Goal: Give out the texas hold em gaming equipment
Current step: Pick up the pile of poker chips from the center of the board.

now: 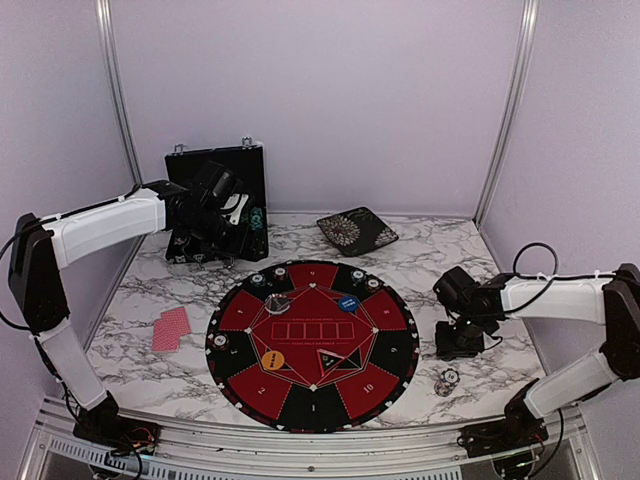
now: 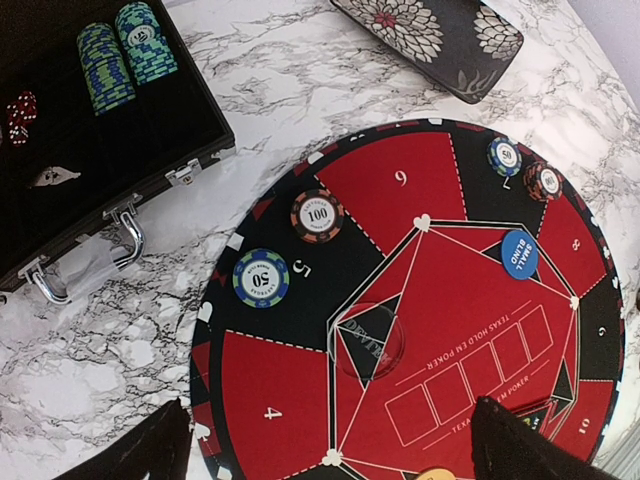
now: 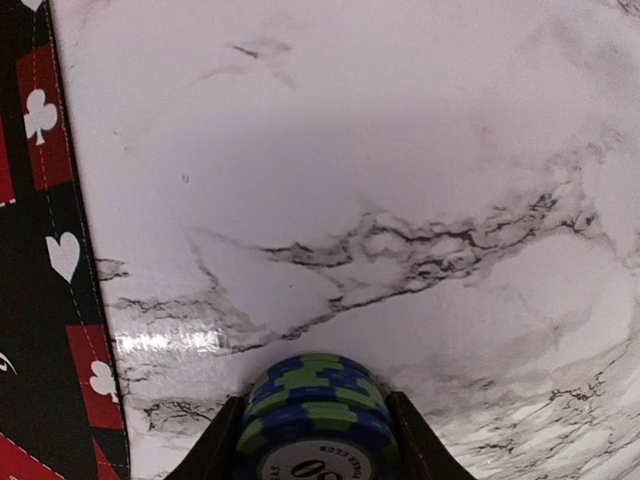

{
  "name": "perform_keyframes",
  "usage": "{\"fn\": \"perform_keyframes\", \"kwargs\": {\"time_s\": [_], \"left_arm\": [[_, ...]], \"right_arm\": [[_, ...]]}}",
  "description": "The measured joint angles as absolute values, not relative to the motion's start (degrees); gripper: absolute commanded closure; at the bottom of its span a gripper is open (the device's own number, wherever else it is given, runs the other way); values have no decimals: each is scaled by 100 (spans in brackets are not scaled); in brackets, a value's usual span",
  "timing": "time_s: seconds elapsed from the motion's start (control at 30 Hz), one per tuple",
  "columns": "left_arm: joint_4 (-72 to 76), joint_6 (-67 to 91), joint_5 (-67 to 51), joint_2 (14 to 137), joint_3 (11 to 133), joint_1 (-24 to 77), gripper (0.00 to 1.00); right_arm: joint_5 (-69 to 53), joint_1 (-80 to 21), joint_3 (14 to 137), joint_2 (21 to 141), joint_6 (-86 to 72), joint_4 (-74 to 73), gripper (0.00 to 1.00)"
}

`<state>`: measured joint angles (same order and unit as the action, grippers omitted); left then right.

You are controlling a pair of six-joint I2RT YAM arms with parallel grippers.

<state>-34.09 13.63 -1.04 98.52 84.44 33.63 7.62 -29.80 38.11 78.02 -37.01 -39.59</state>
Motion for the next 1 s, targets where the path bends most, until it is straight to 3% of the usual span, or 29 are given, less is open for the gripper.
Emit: {"fn": "perform_keyframes", "kwargs": {"time_s": [0.67,1.0], "left_arm": [[-3409,1387,-106,9852,8444,3358,1],[-3378,1557,-373,9402,7996,3020,1]], "right_arm": [[854,-3024,4685,8062,-3391,-4143,79],[963,-3573,5848,8781,-3238,-4595,79]]}}
